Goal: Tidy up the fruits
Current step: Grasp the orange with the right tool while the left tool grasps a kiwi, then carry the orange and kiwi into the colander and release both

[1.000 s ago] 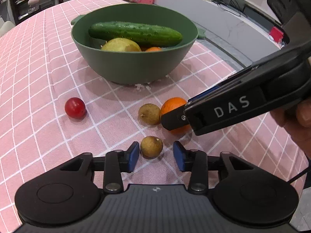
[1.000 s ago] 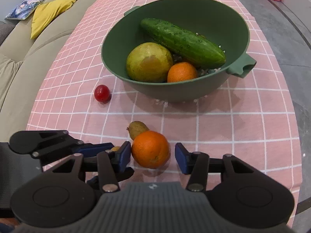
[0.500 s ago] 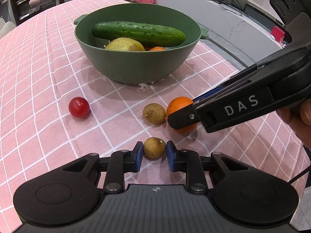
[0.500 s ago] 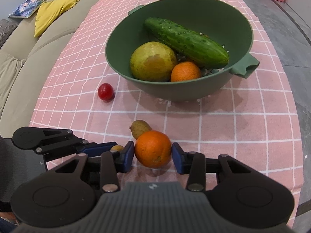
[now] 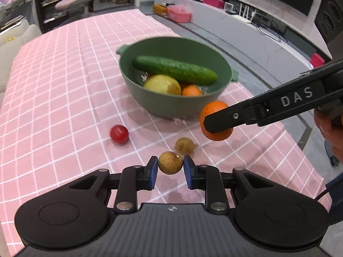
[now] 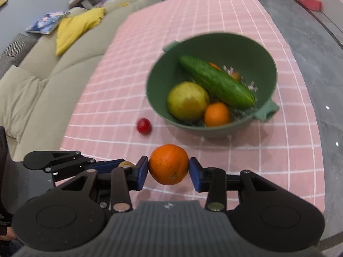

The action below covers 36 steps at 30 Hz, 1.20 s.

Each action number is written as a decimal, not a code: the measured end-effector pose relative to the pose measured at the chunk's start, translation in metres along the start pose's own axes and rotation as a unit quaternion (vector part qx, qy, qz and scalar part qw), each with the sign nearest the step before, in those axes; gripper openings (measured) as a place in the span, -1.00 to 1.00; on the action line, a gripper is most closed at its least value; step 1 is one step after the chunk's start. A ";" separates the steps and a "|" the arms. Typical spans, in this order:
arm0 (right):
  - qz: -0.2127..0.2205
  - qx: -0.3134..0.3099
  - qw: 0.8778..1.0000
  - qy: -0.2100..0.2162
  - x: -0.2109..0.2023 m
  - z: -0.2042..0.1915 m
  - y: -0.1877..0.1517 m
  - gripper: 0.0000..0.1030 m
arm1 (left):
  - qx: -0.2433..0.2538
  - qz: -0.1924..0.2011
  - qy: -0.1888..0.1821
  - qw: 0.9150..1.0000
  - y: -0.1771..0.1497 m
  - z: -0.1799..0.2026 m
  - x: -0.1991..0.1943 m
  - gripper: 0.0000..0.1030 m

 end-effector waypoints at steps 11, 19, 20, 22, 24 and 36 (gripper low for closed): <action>0.068 0.003 0.998 0.010 -0.044 0.000 0.039 -0.26 | -0.036 0.034 0.044 0.998 0.041 -0.017 -0.030 -0.43; 0.124 0.044 0.991 -0.034 -0.064 0.048 0.078 -0.26 | -0.015 0.074 0.063 0.995 0.095 -0.009 -0.023 -0.43; 0.128 0.053 0.989 -0.042 -0.062 0.057 0.082 -0.26 | -0.013 0.072 0.066 0.995 0.100 -0.008 -0.017 -0.43; 0.131 0.068 0.988 -0.052 -0.058 0.071 0.087 -0.26 | -0.013 0.067 0.064 0.996 0.109 -0.008 -0.006 -0.43; 0.134 0.078 0.986 -0.053 -0.052 0.080 0.091 -0.26 | -0.004 0.064 0.066 0.996 0.116 -0.003 0.005 -0.43; 0.119 0.109 0.986 -0.034 -0.017 0.099 0.097 -0.26 | 0.094 0.031 0.090 0.991 0.142 0.030 0.077 -0.43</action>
Point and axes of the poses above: each gripper's, at about its wrist camera, not at the fingertips, and x roughly the way its jaws point, z to its right, y to its top, the point moved 4 cm from there along x, roughly the way its jaws point, and after that the axes turned 8 degrees about y, right-handed, at the moved point
